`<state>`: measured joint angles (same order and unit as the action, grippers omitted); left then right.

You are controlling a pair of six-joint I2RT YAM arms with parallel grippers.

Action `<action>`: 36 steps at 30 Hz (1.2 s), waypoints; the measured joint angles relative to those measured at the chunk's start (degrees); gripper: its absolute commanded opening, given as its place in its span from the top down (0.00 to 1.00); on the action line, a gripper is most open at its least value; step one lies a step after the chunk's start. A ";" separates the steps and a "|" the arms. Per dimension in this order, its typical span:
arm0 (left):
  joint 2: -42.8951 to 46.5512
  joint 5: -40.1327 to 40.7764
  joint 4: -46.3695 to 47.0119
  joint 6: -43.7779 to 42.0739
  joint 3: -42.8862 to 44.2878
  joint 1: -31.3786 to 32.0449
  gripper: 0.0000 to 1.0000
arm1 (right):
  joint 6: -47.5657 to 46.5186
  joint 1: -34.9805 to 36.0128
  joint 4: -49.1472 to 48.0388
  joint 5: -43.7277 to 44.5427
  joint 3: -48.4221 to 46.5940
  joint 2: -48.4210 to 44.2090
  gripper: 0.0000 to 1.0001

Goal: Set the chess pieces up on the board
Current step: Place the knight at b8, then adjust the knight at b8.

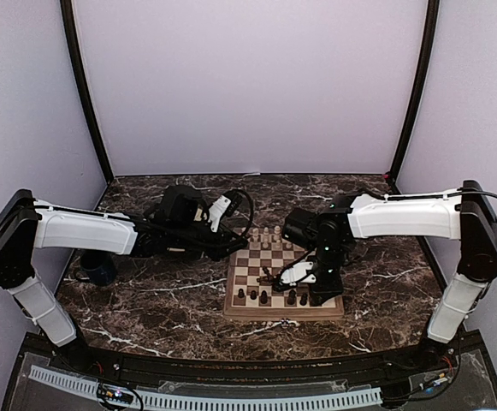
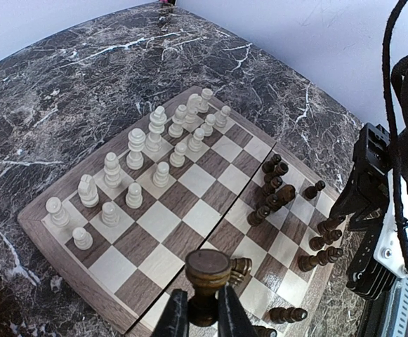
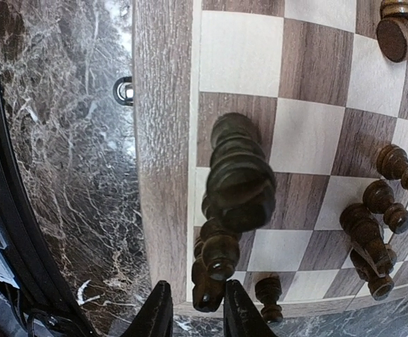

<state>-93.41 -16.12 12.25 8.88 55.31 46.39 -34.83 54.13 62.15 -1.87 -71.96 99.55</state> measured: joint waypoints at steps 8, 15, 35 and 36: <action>0.00 -0.57 0.02 0.02 0.00 0.00 0.99 | 0.46 0.00 -0.52 -1.29 -0.02 0.87 0.87; 0.00 -0.79 0.07 0.42 -0.04 0.00 0.99 | 1.01 0.00 -0.63 -0.63 -0.11 1.05 0.91; -0.02 -1.03 1.38 0.87 -0.39 0.00 0.99 | 2.23 0.00 -0.26 2.01 -0.24 0.96 0.90; -0.02 -1.05 1.38 0.87 -0.39 0.00 0.99 | 2.34 0.00 -0.28 2.16 -0.24 0.96 0.89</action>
<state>-93.43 -17.17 13.63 9.76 54.92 46.39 -32.49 54.13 61.87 0.30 -72.20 100.51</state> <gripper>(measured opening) 0.132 0.084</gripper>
